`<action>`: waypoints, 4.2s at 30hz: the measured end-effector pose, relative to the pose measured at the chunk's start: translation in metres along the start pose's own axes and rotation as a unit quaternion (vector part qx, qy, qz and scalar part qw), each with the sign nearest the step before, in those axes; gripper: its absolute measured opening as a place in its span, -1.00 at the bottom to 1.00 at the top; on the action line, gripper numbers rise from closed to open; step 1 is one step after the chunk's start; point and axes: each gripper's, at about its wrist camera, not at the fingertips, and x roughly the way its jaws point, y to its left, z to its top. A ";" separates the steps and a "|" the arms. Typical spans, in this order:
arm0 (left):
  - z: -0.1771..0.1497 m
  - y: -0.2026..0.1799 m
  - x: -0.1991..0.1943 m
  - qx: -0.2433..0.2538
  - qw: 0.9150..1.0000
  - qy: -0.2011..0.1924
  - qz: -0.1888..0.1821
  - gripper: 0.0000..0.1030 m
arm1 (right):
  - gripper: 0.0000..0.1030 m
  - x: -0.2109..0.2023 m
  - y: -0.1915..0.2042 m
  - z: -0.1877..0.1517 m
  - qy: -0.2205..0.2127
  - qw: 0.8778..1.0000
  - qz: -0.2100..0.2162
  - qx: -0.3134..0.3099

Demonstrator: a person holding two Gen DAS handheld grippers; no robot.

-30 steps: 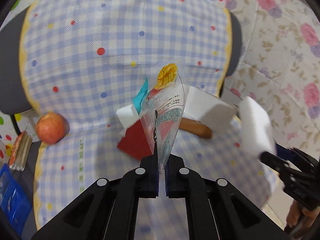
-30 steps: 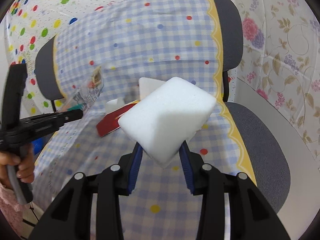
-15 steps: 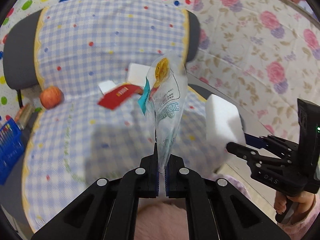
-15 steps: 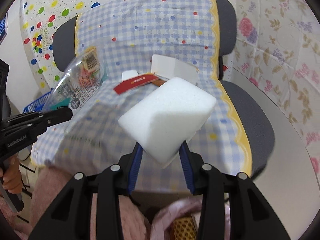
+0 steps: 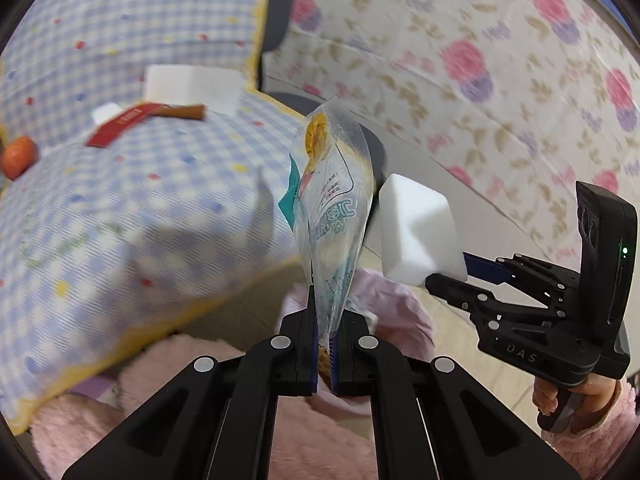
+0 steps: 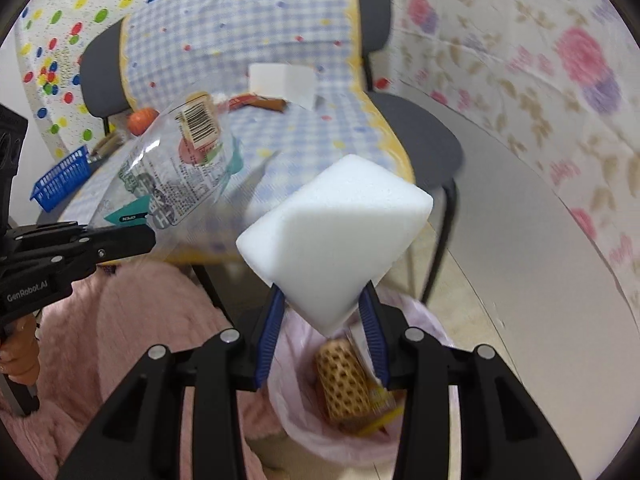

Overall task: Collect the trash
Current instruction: 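Carry the snack bag and foam block over the bin with both tools, then open both tools over the bin, dropping bag and foam block, then move both tools back over the chair seat, then grasp the red paper box with the right tool and lift it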

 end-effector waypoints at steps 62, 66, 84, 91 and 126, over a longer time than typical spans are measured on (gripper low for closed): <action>0.021 0.062 -0.058 -0.033 0.983 -0.071 0.165 0.09 | 0.10 -0.027 0.009 0.058 -0.066 0.995 0.059 0.037; 0.027 0.084 -0.070 -0.043 0.977 -0.074 0.193 0.09 | 0.10 -0.016 0.022 0.081 -0.073 0.994 0.077 0.028; 0.112 0.150 -0.106 -0.043 0.945 -0.121 0.302 0.30 | 0.09 0.049 0.048 0.177 -0.081 0.992 0.099 0.001; 0.127 0.196 -0.064 -0.057 0.948 -0.094 0.298 0.30 | 0.08 0.097 0.079 0.213 -0.062 0.993 0.100 -0.020; 0.127 0.290 -0.034 -0.098 0.937 -0.062 0.330 0.62 | -0.56 0.287 0.188 0.305 0.043 0.996 0.069 0.029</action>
